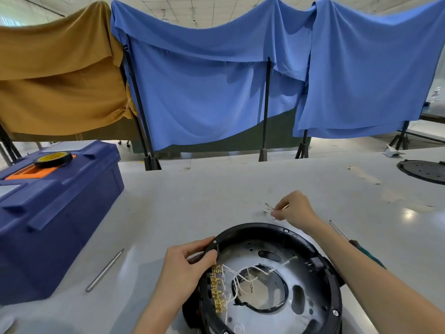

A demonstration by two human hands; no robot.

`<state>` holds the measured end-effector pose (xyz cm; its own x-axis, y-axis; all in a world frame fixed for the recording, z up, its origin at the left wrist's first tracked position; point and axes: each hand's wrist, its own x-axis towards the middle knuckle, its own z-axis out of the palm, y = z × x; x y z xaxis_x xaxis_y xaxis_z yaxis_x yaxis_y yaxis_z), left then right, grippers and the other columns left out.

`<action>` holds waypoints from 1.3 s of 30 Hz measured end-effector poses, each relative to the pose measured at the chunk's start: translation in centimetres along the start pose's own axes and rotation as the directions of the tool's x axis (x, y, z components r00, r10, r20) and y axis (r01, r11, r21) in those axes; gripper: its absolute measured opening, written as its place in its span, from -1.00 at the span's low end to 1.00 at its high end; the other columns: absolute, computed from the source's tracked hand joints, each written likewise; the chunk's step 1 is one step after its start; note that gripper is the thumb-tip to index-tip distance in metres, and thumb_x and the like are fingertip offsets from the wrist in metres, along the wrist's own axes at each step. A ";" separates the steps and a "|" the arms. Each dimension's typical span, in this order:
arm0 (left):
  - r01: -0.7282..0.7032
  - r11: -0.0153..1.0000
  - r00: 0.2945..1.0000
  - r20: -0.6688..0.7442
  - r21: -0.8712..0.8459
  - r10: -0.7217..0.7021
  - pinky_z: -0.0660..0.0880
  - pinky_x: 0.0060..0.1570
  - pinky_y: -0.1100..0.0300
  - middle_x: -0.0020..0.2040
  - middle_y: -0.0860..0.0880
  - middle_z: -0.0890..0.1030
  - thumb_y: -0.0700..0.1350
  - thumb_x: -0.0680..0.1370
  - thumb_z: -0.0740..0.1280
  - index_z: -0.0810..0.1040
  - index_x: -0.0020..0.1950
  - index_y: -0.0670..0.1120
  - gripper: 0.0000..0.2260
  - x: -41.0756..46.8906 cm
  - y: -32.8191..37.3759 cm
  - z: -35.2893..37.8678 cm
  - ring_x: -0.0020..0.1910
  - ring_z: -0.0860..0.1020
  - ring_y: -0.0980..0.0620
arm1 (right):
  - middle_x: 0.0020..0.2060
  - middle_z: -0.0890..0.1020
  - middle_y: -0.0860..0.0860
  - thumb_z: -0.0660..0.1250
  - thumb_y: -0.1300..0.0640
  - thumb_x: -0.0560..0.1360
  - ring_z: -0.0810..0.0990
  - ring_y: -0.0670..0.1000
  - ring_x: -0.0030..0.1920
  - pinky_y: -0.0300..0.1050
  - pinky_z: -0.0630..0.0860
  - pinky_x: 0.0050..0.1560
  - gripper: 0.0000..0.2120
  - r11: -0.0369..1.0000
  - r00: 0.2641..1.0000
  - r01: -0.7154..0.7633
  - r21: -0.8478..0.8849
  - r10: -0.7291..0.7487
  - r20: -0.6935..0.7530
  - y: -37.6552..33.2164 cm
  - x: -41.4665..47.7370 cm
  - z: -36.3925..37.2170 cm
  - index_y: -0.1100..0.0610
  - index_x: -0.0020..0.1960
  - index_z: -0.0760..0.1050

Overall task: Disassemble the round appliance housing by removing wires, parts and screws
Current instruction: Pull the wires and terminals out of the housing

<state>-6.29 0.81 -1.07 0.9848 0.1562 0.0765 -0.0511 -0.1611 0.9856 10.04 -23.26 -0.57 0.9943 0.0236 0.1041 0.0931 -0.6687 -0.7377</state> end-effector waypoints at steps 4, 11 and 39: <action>0.014 0.999 1.000 -0.011 -0.042 -0.014 0.52 -0.26 0.41 -0.18 0.06 0.72 -0.27 0.45 0.44 0.72 -0.17 0.14 -0.72 0.0 -0.2 0.2 -0.17 0.69 0.12 | -0.28 0.64 0.10 0.40 0.49 0.33 0.59 0.02 -0.25 -0.27 0.52 -0.28 -0.81 0.994 0.998 -0.061 0.095 0.059 0.021 0.3 1.4 2.0 0.29 -0.14 0.66; -0.006 0.999 1.000 -0.019 -0.051 0.005 0.52 -0.26 0.42 -0.19 0.11 0.72 -0.26 0.46 0.43 0.71 -0.22 0.21 -0.68 -0.1 0.0 0.3 -0.20 0.68 0.15 | -0.07 0.66 0.21 0.05 0.56 0.46 0.64 0.14 -0.07 -0.14 0.58 -0.06 -0.59 0.927 0.995 -0.086 0.364 0.062 0.077 0.4 1.8 1.8 0.24 -0.11 0.61; -0.008 1.000 0.999 -0.041 -0.013 0.007 0.54 -0.20 0.40 -0.13 0.17 0.71 -0.20 0.45 0.45 0.70 -0.14 0.18 -0.76 0.1 -0.9 0.2 -0.15 0.67 0.19 | 0.30 0.46 0.14 0.05 0.34 0.52 0.27 0.18 0.39 0.05 0.28 0.27 -0.68 0.810 0.998 -0.040 -0.586 0.063 0.019 6.1 2.7 0.3 0.27 0.17 0.48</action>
<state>-6.08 0.78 -1.96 0.9766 0.1952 0.0898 -0.0610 -0.1492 0.9869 13.36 -27.06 -5.03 0.9990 -0.0041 0.0445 0.0054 -0.9775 -0.2108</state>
